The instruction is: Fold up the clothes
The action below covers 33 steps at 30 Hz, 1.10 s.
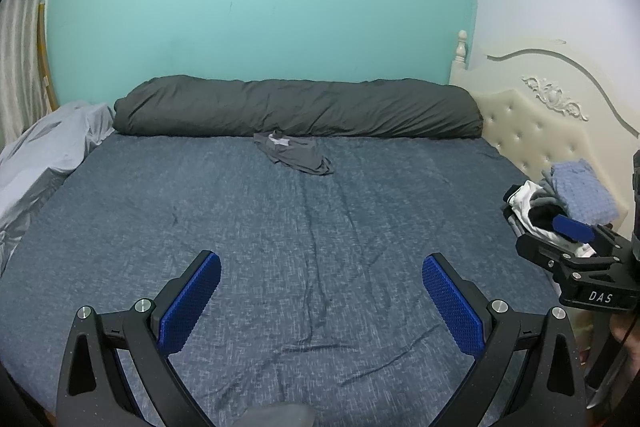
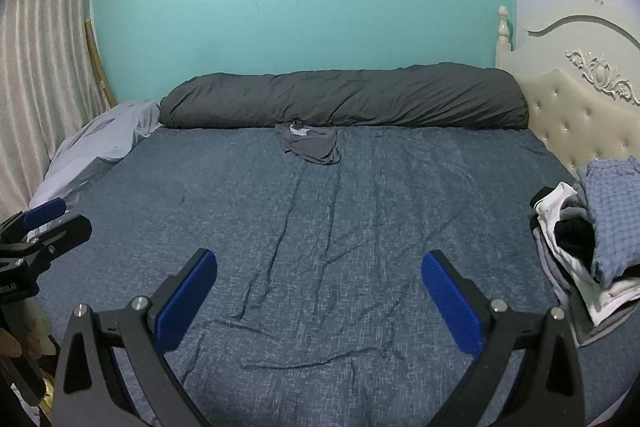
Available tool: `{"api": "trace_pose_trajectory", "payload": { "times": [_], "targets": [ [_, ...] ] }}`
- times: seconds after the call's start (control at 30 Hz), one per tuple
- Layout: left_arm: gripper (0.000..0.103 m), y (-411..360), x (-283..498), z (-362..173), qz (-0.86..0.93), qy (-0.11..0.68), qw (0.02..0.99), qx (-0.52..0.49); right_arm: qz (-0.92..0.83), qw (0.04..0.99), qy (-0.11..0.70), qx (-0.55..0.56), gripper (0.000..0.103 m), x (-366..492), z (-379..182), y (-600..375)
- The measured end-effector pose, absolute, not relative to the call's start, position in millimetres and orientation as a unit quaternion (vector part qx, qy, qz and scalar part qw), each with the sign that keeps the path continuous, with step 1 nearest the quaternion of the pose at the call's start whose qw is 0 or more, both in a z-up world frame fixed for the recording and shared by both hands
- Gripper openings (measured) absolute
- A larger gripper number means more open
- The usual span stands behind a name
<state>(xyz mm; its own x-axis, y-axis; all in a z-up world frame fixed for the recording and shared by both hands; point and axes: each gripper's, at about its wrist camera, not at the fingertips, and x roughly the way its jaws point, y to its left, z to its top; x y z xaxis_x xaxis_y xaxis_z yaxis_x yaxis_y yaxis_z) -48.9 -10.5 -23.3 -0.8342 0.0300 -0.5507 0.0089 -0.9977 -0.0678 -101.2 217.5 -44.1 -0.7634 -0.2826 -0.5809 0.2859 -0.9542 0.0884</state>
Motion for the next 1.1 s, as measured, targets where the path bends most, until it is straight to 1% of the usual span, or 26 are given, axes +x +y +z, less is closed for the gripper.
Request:
{"api": "trace_pose_trajectory", "payload": {
  "times": [0.37,0.67,0.97,1.1],
  "targets": [
    [0.103,-17.3,-81.7,-33.3,0.954,-0.036,0.004,-0.298,-0.935,0.150,0.007,0.322,0.103,-134.4,-56.5,211.1],
    [0.103,-25.3,-126.4,-45.4,0.951,-0.042,0.004,-0.306,-0.928,0.154,0.012,0.339,0.103,-177.7,-75.5,201.9],
    [0.103,-42.4,-188.3,-77.5,0.946,-0.053,-0.004,-0.320,-0.925,0.149,0.012,0.349,0.103,-248.6,-102.2,192.2],
    [0.103,-55.8,-222.2,-98.0,0.944,-0.056,-0.013,-0.326,-0.922,0.157,0.017,0.354,0.103,-292.1,-123.6,181.9]
  ]
}}
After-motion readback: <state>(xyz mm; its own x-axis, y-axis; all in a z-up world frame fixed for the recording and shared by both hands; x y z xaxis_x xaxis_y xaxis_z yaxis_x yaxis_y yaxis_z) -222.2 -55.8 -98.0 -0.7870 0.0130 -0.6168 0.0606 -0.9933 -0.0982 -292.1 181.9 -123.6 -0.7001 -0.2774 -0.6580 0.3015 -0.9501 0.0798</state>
